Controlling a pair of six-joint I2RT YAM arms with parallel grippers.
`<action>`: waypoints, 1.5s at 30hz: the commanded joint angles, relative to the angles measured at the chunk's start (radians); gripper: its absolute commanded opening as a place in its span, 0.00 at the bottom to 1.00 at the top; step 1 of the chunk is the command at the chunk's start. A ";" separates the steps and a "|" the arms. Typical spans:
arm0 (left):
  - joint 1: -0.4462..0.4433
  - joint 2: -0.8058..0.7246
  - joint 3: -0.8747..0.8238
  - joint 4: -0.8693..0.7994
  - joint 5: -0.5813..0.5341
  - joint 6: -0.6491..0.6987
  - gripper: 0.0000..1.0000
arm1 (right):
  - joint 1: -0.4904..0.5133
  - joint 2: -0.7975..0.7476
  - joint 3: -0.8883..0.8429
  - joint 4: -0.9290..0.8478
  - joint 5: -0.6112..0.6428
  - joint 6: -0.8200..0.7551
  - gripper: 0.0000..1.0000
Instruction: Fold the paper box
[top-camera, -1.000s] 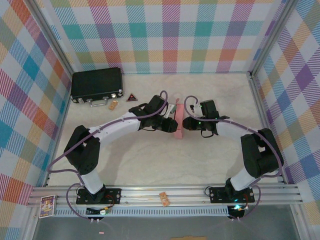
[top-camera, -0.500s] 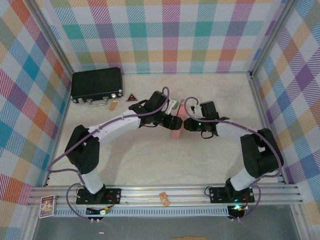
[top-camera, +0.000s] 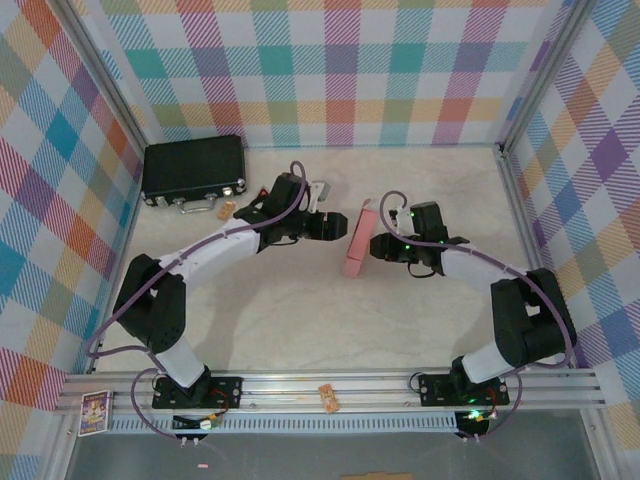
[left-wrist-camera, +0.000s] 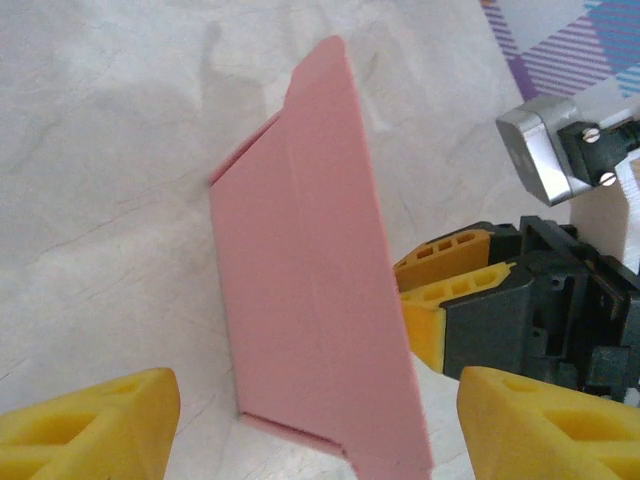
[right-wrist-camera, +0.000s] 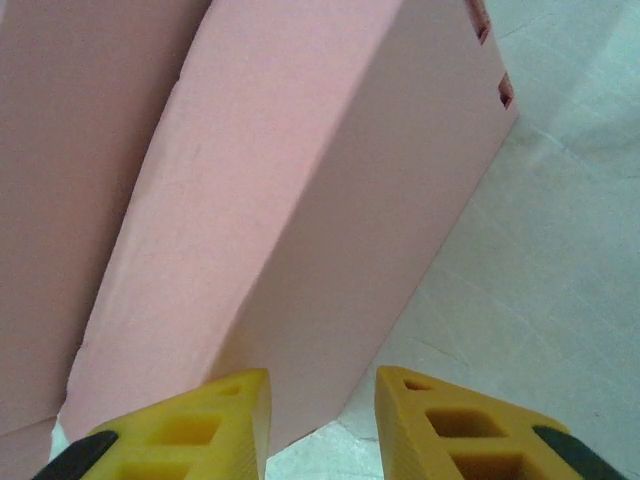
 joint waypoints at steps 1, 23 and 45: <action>0.005 0.058 0.032 0.058 0.058 -0.048 0.73 | -0.006 -0.011 -0.017 0.042 -0.061 0.035 0.33; 0.029 0.474 0.471 -0.046 0.392 0.013 0.64 | 0.059 0.034 -0.136 0.339 -0.039 0.287 0.25; 0.076 0.393 0.575 -0.249 0.290 0.159 0.69 | 0.034 -0.240 -0.132 0.008 0.178 0.072 0.39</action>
